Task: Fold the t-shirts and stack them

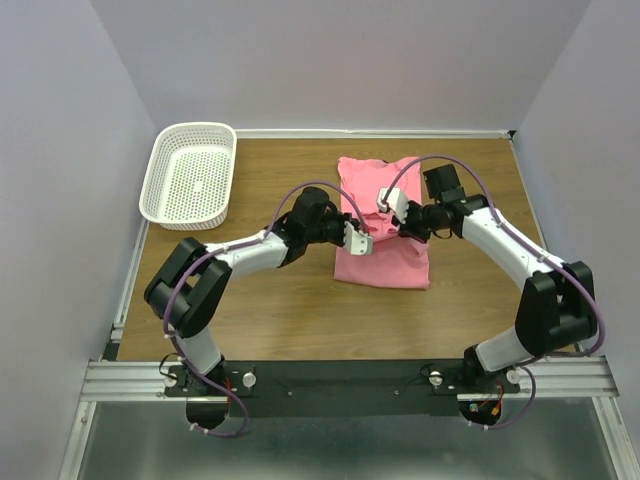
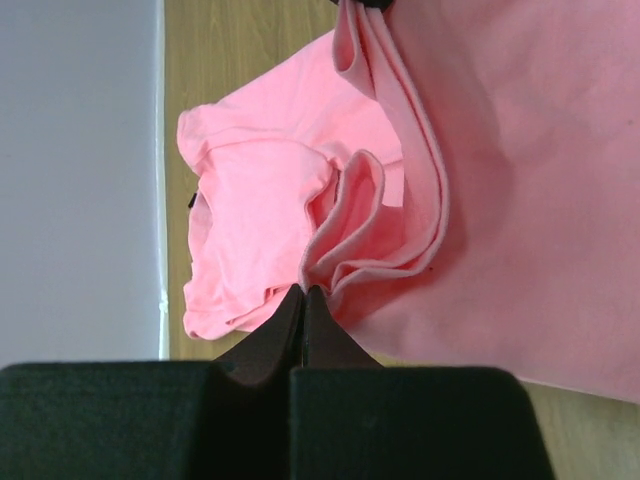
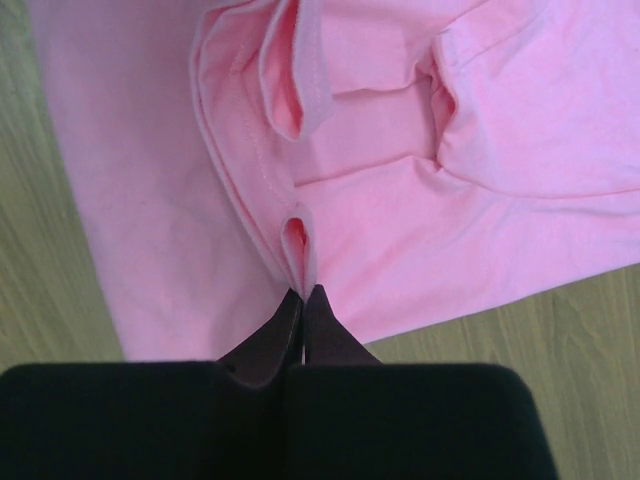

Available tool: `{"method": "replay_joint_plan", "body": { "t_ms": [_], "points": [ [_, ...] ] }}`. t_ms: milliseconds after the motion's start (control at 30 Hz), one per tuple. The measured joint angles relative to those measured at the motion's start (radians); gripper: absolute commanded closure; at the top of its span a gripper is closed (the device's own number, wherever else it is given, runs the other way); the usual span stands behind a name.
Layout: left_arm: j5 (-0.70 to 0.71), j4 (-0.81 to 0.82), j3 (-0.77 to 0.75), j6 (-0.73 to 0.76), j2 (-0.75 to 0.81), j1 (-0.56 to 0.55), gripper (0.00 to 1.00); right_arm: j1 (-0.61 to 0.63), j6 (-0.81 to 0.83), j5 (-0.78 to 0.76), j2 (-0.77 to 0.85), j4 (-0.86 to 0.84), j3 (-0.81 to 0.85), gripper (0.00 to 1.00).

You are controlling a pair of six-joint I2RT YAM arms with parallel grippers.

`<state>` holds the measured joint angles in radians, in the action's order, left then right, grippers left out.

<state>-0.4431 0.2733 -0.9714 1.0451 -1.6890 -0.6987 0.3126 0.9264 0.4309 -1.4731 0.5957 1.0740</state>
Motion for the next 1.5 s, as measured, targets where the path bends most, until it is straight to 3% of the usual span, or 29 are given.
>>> {"method": "replay_joint_plan", "body": {
  "t_ms": [433,1500],
  "points": [
    [-0.040,-0.061,-0.142,0.026,-0.127,0.066,1.00,-0.021,0.017,0.030,-0.187,-0.004,0.181,0.99],
    [-0.025,-0.212,-0.412,0.028,-0.302,0.091,1.00,-0.081,0.007,0.027,-0.385,-0.004,0.332,0.99]
  ]
}}
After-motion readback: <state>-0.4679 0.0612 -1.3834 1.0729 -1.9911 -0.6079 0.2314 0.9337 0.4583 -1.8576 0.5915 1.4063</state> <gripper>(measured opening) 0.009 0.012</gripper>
